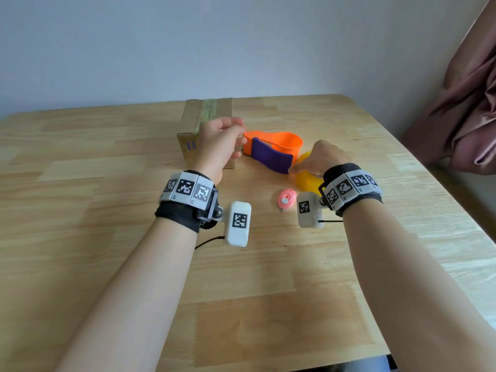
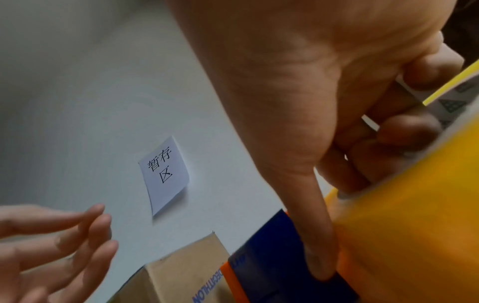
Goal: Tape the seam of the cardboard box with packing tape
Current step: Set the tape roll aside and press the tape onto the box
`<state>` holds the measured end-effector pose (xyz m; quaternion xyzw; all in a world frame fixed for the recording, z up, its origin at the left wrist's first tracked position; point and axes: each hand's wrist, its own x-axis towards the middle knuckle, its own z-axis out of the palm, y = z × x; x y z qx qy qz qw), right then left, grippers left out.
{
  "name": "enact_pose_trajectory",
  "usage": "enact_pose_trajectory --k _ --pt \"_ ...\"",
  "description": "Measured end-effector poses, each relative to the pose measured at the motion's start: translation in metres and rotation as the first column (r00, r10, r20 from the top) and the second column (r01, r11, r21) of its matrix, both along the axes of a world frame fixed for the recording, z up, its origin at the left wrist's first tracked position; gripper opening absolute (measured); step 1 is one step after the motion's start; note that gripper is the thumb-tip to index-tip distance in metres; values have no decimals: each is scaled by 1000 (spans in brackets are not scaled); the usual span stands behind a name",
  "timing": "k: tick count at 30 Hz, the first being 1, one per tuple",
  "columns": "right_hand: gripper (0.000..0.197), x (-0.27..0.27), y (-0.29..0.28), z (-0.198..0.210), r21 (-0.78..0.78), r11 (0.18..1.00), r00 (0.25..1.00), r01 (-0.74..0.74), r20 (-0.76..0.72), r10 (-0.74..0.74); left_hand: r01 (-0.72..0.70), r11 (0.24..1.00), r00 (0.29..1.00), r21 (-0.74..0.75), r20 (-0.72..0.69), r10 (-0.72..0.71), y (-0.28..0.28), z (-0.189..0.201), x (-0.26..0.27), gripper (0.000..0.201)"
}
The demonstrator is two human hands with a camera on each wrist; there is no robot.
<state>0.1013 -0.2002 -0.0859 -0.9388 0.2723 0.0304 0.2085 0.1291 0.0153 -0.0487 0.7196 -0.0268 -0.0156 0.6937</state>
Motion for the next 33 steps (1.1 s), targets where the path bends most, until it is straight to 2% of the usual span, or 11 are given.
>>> enact_pose_trajectory --k 3,6,8,9,13,17,21,24,29,31,33 --pt "59 5 8 5 -57 998 993 2 120 5 -151 987 980 53 142 142 8 -3 8 18" --pt "43 16 17 10 -62 995 950 -73 298 88 -338 935 919 112 256 301 19 -7 21 23" --pt "41 22 24 10 -82 986 945 -142 286 160 -456 854 876 250 295 381 25 -11 29 25" --pt "44 24 26 8 -85 982 951 -166 249 182 -471 831 875 296 279 397 29 -13 32 26" --pt "41 32 31 0 -76 977 964 -198 167 208 -352 877 936 327 146 321 45 -26 46 20" --pt "33 38 43 -1 -66 979 956 -192 212 202 -213 960 976 183 77 202 54 -36 49 19" --pt "28 47 54 0 8 969 927 -248 292 235 -216 966 975 140 89 205 58 -40 52 24" --pt "21 51 58 0 19 961 921 -276 291 259 -211 969 977 129 59 205 60 -37 52 24" --pt "13 42 58 8 36 968 907 -247 360 218 -181 975 983 130 59 174 62 -36 48 25" --pt "11 32 56 15 47 971 926 -234 314 208 -174 977 984 127 52 169 62 -36 45 25" --pt "12 20 52 19 75 960 951 -271 175 254 -178 975 984 130 50 173 61 -35 42 25"
